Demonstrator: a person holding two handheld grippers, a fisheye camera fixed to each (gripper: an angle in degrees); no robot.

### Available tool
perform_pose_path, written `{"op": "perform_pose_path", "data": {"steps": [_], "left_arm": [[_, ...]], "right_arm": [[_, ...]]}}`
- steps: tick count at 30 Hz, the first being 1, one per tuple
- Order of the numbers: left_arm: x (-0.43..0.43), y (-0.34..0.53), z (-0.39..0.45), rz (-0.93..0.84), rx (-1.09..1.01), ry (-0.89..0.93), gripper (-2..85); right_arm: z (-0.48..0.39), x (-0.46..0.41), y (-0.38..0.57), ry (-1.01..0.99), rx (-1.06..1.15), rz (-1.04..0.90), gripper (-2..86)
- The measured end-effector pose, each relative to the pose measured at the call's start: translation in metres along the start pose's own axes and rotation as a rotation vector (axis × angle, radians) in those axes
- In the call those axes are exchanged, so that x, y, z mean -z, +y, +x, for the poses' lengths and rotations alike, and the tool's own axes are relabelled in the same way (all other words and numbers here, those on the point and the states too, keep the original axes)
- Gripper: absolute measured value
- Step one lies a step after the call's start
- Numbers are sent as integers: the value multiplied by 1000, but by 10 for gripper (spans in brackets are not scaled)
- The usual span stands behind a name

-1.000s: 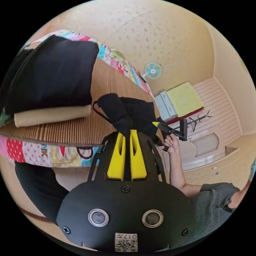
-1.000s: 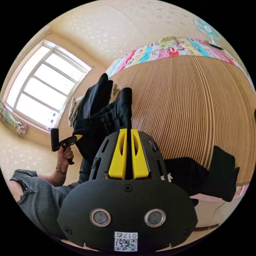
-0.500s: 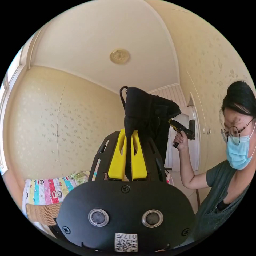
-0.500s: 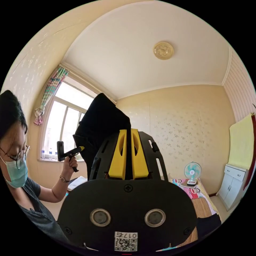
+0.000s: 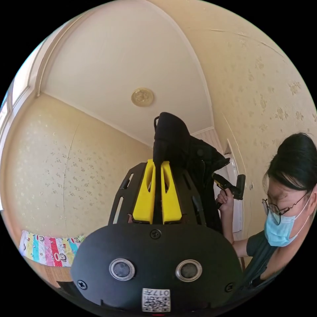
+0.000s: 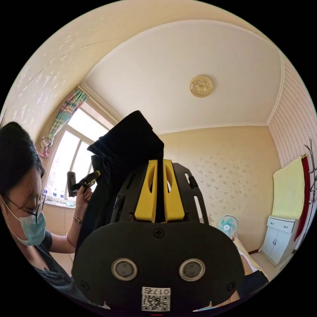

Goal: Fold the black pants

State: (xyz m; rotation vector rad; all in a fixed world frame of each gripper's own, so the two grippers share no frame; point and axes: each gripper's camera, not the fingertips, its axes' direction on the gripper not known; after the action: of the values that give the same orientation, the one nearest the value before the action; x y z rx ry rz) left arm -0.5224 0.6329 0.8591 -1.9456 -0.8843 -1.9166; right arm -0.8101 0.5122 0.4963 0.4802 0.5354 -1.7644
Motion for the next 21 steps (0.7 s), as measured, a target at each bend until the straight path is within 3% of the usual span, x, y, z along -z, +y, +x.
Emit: {"op": "perform_pose_path", "data": {"steps": [7, 10, 12, 14, 16, 18, 21], "left_arm": [[-34, 119, -61, -183, 234, 45, -6], [-63, 175, -106, -256, 330, -28, -5], [-106, 196, -155, -320, 399, -54, -2], [-201, 206, -255, -425, 530, -45, 9], [-284, 204, -337, -497, 509, -53, 33], [-351, 217, -411, -600, 481, -154, 49], [-386, 281, -484, -858, 578, -408, 69]], "right_arm": [[28, -45, 98, 116, -68, -141, 31], [57, -96, 148, 139, -119, -273, 33], [104, -179, 171, 172, -179, -428, 34], [158, -273, 183, 206, -250, -528, 36], [219, -384, 197, 253, -292, -621, 39], [287, -493, 234, 377, -339, -800, 40], [313, -548, 310, 474, -305, -1077, 56]]}}
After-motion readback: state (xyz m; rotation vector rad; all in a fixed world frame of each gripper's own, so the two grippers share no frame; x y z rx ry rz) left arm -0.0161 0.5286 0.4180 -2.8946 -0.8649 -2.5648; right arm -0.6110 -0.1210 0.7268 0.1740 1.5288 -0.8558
